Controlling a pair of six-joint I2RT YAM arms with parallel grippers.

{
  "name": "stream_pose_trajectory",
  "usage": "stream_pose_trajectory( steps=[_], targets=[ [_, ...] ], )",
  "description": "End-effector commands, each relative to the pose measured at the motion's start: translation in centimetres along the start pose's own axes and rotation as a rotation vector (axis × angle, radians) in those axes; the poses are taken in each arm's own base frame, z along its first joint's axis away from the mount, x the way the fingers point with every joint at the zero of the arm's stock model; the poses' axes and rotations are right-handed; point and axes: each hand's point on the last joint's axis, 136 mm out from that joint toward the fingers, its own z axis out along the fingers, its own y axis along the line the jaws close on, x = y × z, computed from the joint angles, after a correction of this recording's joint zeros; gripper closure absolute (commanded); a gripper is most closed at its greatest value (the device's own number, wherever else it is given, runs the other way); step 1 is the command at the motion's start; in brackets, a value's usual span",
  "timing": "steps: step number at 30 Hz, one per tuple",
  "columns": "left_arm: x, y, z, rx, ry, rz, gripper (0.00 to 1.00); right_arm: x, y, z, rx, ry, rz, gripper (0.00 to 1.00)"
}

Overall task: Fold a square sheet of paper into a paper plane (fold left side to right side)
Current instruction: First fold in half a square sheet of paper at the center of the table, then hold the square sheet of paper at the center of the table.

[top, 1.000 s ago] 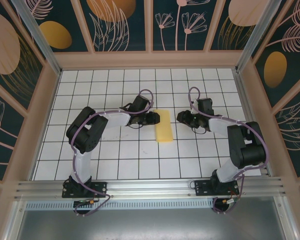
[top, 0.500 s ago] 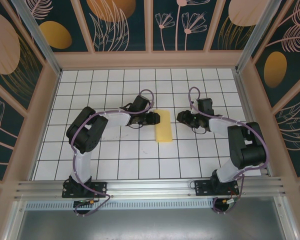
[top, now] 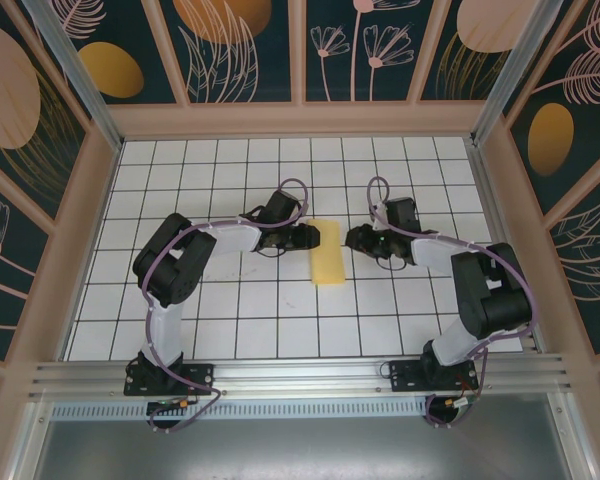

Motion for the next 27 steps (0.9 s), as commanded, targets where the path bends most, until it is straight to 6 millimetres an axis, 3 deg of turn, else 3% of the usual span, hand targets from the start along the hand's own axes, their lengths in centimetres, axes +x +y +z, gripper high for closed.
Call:
stream_pose_trajectory(
  steps=[1,6,10,17,27],
  targets=[
    [3.2,3.2,1.7,-0.095,0.098,-0.018,0.56,-0.3,1.1,0.3,-0.049,-0.001,0.007,0.67],
    [3.5,3.5,1.8,-0.102,0.103,-0.020,0.56,-0.2,2.4,0.4,-0.121,0.003,0.030,0.71],
    [3.4,3.4,1.8,-0.101,0.101,-0.021,0.57,0.6,2.7,1.7,-0.117,0.048,0.026,0.77],
    [3.4,3.4,1.8,-0.101,0.102,-0.021,0.57,1.7,2.2,3.7,-0.078,0.099,0.036,0.83],
    [3.5,3.4,1.9,-0.101,0.104,-0.021,0.57,2.3,1.3,4.3,-0.033,0.121,0.046,0.84]
  ],
)
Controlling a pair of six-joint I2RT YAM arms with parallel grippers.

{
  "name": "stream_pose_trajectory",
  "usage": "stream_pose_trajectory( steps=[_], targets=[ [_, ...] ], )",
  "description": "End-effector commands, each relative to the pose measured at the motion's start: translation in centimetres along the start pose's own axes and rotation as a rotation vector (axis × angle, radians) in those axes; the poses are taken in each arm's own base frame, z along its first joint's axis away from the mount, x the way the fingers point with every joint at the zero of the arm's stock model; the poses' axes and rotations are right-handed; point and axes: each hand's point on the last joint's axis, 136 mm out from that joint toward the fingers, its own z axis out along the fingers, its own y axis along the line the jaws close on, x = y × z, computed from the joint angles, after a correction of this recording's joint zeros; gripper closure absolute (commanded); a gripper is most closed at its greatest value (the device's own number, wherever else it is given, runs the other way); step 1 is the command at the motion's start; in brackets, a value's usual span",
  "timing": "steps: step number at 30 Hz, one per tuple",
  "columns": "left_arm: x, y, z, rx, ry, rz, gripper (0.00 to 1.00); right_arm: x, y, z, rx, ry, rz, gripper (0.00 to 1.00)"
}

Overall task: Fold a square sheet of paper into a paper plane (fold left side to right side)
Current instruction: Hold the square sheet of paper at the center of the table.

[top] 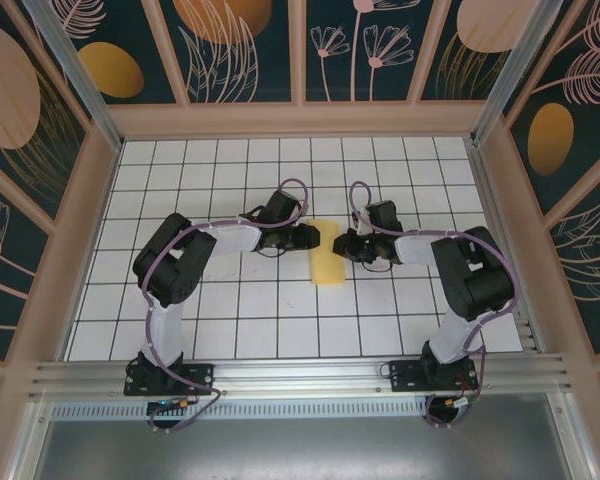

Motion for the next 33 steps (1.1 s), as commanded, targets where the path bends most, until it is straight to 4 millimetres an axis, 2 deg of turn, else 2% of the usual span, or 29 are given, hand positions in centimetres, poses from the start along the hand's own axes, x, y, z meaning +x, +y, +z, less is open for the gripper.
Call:
stream_pose_trajectory(
  steps=[1,11,17,21,28,31,33],
  targets=[
    [3.5,3.4,1.9,-0.100,0.102,-0.024,0.57,0.0,-0.2,0.6,0.019,0.018,0.012,0.84],
    [3.4,3.3,1.7,-0.101,0.097,-0.024,0.57,0.9,-1.6,1.3,0.071,0.052,0.032,0.84],
    [2.5,2.7,0.9,-0.096,0.066,-0.016,0.55,1.1,-2.2,1.3,0.094,0.059,0.037,0.84],
    [1.5,2.2,-0.5,-0.115,0.023,-0.002,0.51,1.2,-2.5,1.4,0.111,0.064,0.037,0.84],
    [-0.8,0.4,-4.5,-0.112,-0.080,0.020,0.43,1.4,-3.2,1.5,0.136,0.074,0.044,0.84],
    [-0.8,-0.9,-5.1,-0.058,-0.085,0.024,0.44,1.4,-3.1,1.5,0.134,0.074,0.043,0.84],
    [-0.4,-2.4,-5.1,0.032,-0.066,0.027,0.49,1.4,-3.2,1.6,0.135,0.076,0.044,0.84]
  ],
)
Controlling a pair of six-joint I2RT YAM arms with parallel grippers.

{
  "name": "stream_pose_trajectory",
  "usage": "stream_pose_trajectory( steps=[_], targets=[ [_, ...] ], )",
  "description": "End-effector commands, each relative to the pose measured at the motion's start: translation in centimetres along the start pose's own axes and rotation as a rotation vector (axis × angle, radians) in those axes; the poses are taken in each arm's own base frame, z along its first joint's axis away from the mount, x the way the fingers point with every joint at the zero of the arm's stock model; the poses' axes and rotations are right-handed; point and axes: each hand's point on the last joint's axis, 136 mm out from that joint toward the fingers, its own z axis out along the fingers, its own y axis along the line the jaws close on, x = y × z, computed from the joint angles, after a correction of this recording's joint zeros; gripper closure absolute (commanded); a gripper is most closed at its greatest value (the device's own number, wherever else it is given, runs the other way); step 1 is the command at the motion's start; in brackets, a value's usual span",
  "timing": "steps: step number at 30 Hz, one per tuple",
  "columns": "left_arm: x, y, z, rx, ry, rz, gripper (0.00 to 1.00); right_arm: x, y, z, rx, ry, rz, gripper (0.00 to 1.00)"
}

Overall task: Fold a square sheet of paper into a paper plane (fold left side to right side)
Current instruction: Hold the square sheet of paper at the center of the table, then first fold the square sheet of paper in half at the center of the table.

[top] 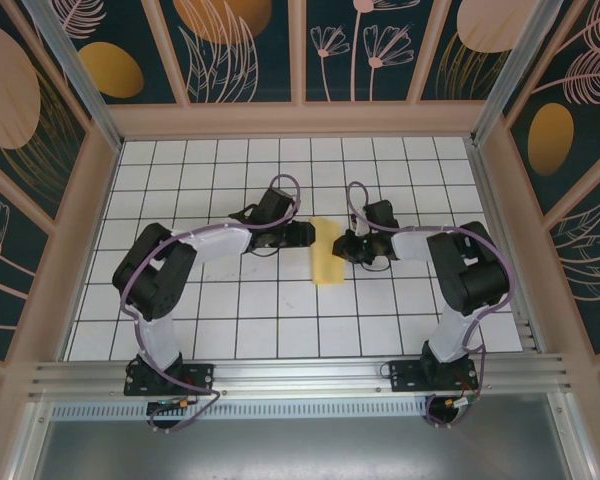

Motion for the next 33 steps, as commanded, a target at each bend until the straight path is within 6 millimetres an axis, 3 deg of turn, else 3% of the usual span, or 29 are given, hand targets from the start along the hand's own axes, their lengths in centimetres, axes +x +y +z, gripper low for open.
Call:
stream_pose_trajectory(
  steps=[1,5,10,21,26,33],
  targets=[
    [0.6,-2.0,-0.7,0.121,0.026,0.002,0.52,0.8,-2.1,0.9,0.080,0.027,0.010,0.84],
    [1.1,-4.4,-0.3,0.278,0.061,-0.011,0.61,0.9,-2.1,1.1,0.078,0.031,0.009,0.84],
    [1.8,-5.1,0.7,0.350,0.099,-0.037,0.64,0.9,-2.1,1.1,0.081,0.035,0.010,0.84],
    [3.7,-1.5,3.9,0.220,0.154,-0.083,0.64,1.0,-2.3,1.3,0.097,0.047,0.006,0.84],
    [4.3,0.9,4.6,0.101,0.164,-0.083,0.63,1.0,-2.4,1.3,0.109,0.049,0.002,0.84],
    [5.0,2.7,4.7,0.020,0.169,-0.077,0.63,1.2,-2.8,1.4,0.128,0.059,0.000,0.84]
  ],
)
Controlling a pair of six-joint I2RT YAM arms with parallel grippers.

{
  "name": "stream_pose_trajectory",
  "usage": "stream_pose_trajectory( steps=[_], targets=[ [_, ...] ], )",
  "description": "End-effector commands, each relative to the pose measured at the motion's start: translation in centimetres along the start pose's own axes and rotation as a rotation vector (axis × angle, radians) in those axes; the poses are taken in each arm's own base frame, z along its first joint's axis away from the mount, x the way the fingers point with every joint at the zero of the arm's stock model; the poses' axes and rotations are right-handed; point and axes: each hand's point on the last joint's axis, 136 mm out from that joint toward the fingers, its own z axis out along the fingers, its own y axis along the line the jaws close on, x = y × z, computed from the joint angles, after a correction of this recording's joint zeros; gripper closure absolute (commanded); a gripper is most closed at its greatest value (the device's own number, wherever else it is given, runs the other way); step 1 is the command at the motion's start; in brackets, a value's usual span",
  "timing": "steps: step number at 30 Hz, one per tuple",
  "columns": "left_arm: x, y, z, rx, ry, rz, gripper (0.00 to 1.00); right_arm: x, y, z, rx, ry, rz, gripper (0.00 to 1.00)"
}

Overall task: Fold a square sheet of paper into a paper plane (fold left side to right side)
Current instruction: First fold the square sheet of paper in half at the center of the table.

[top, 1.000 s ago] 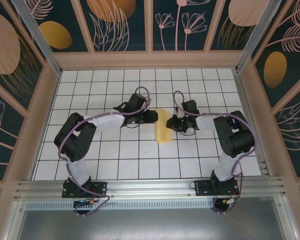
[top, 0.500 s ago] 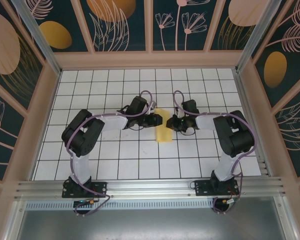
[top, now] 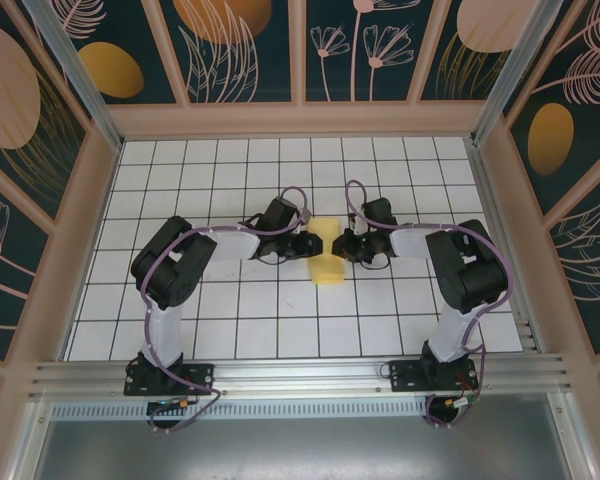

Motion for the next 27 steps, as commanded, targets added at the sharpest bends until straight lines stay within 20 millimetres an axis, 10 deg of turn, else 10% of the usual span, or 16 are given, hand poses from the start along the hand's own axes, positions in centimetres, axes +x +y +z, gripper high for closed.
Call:
stream_pose_trajectory(
  steps=[1,13,27],
  targets=[
    [1.2,4.0,0.2,-0.155,0.024,-0.018,0.63,1.3,-2.9,1.3,0.114,0.038,0.007,0.84],
    [0.4,4.1,-2.6,-0.175,-0.033,-0.002,0.59,1.5,-3.2,1.4,0.125,0.047,0.011,0.84],
    [-2.9,-3.3,-3.5,0.108,-0.084,0.079,0.64,1.4,-2.8,1.4,0.110,0.042,0.010,0.84]
  ],
)
